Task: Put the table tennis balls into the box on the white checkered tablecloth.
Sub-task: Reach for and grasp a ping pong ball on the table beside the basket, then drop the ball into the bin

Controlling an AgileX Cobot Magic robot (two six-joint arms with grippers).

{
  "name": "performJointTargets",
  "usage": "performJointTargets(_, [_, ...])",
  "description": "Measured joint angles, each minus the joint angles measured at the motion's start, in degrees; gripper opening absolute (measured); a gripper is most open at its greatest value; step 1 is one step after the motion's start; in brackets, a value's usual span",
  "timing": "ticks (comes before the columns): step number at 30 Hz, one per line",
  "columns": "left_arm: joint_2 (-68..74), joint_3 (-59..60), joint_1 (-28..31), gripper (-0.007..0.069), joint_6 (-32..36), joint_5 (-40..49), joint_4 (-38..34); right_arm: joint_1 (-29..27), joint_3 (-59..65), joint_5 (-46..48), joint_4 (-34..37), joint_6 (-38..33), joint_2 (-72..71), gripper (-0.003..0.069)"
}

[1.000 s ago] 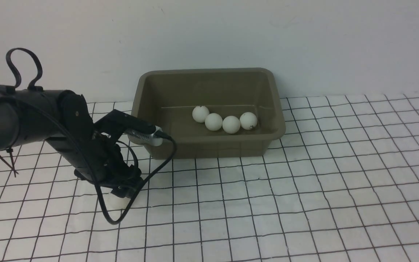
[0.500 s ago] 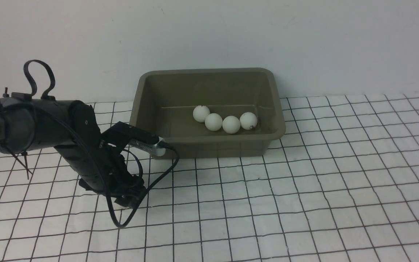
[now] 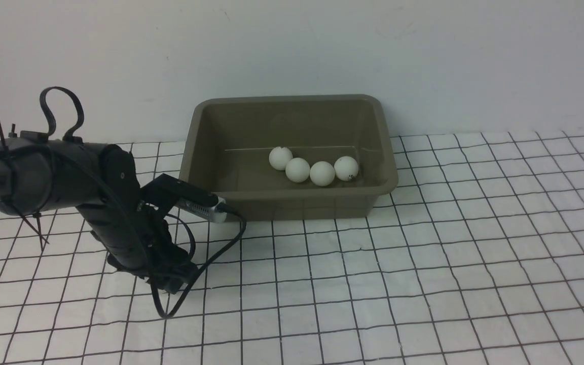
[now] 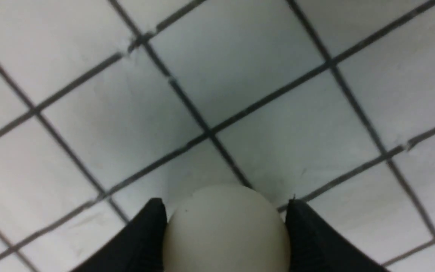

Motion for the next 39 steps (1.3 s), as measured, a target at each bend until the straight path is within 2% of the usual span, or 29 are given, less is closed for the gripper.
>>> performJointTargets(6, [-6.94, 0.0, 0.0, 0.0353, -7.16, 6.51, 10.62, 0.0, 0.0, 0.0, 0.0, 0.0, 0.0, -0.0018])
performJointTargets(10, [-15.58, -1.53, -0.07, 0.0353, -9.59, 7.35, 12.57, 0.0, 0.0, 0.0, 0.0, 0.0, 0.0, -0.0018])
performJointTargets(15, [-18.03, -6.9, -0.52, 0.0353, -8.68, 7.41, 10.52, 0.0, 0.0, 0.0, 0.0, 0.0, 0.0, -0.0018])
performJointTargets(17, [-16.38, -12.35, -0.65, 0.0353, -6.91, 7.4, 7.23, 0.0, 0.0, 0.0, 0.0, 0.0, 0.0, -0.0018])
performJointTargets(21, [-8.92, -21.62, -0.72, 0.0353, -3.13, 7.58, 0.85, 0.0, 0.0, 0.0, 0.0, 0.0, 0.0, -0.0018])
performJointTargets(26, [0.92, -29.19, -1.02, 0.0353, -0.1, 7.76, -3.23, 0.0, 0.0, 0.0, 0.0, 0.0, 0.0, -0.0018])
performJointTargets(35, [12.47, -39.72, -3.8, 0.0361, 4.96, 7.76, -3.42, 0.0, 0.0, 0.0, 0.0, 0.02, 0.0, -0.0018])
performJointTargets(39, [16.04, -43.69, -4.55, 0.0419, 3.38, 7.94, -3.22, 0.0, 0.0, 0.0, 0.0, 0.02, 0.0, -0.0018])
